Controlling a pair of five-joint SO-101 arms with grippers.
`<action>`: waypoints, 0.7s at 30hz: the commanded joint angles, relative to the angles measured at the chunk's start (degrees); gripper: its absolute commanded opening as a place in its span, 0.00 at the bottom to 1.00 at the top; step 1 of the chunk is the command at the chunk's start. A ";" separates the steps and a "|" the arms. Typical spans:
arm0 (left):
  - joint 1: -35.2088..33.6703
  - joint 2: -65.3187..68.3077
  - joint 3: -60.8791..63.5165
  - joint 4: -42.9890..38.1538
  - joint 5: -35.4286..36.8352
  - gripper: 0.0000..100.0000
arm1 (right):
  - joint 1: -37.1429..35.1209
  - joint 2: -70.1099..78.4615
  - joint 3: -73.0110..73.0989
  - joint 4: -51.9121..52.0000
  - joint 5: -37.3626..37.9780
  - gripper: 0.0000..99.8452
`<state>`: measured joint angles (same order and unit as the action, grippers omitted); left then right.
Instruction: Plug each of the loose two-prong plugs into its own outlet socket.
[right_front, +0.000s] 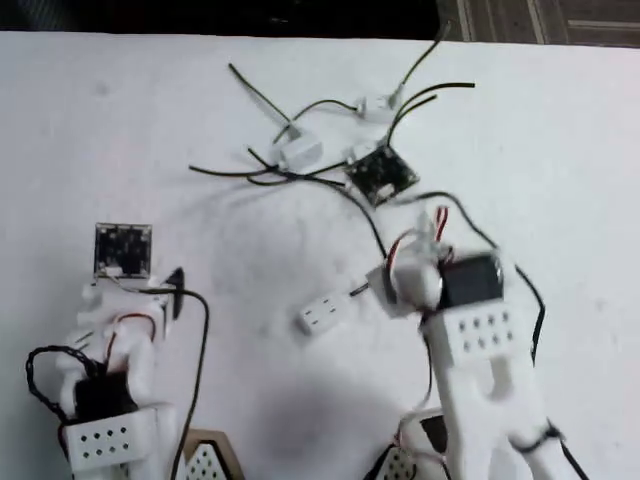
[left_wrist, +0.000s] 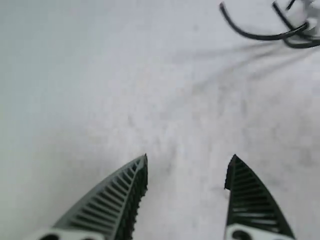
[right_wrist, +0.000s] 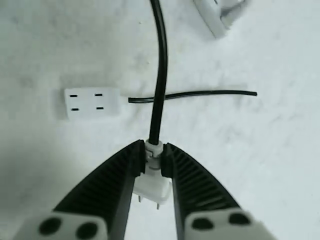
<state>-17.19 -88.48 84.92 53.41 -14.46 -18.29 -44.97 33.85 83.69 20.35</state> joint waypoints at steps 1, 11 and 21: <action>8.57 -0.57 -3.78 -3.08 6.33 0.26 | -6.73 -6.29 0.88 -0.04 -4.57 0.02; 17.10 -0.57 -4.75 -10.11 12.31 0.20 | -24.75 -11.91 6.07 -6.20 -14.77 0.02; 28.70 -0.57 -7.21 -9.93 16.26 0.20 | -30.29 -12.79 15.21 -17.89 -16.44 0.02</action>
<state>6.55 -88.48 80.18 44.53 1.19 -47.56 -56.75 48.44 68.84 4.35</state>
